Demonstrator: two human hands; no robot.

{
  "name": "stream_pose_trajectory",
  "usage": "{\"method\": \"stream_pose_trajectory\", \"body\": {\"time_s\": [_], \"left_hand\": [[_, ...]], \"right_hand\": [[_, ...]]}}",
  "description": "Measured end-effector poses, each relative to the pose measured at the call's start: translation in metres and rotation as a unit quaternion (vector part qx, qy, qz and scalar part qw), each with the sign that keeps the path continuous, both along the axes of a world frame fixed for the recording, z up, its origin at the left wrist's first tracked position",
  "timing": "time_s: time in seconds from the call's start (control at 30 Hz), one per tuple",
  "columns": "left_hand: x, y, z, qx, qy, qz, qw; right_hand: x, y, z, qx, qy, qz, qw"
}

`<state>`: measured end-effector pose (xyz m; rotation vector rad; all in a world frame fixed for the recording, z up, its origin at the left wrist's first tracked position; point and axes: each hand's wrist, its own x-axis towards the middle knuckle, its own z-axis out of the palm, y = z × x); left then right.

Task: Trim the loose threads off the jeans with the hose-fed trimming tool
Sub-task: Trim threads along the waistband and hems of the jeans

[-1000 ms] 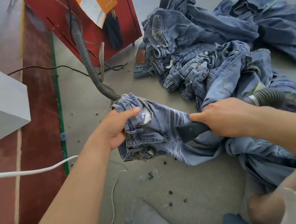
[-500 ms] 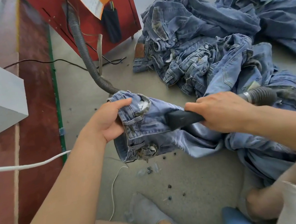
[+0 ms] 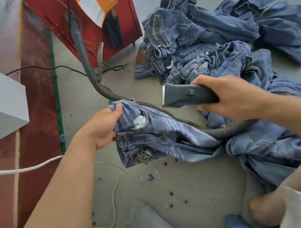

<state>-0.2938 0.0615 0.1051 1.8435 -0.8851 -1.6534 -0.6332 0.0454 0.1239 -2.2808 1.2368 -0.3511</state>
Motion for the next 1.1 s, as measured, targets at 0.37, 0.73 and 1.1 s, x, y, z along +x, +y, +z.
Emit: {"method": "stream_pose_trajectory", "body": {"time_s": [0.37,0.73,1.1], "left_hand": [[-0.003,0.000,-0.007,0.074,-0.024,-0.061,0.995],[-0.036,0.007,-0.005,-0.006,0.260,0.017,0.965],[-0.060,0.013,-0.009,-0.015,0.289,0.040,0.956]], "right_hand": [[-0.003,0.004,-0.010,0.014,0.056,0.096,0.994],[0.014,0.005,-0.011,0.039,0.103,0.120,0.987],[0.008,-0.009,0.022,0.045,0.006,0.047,0.998]]}}
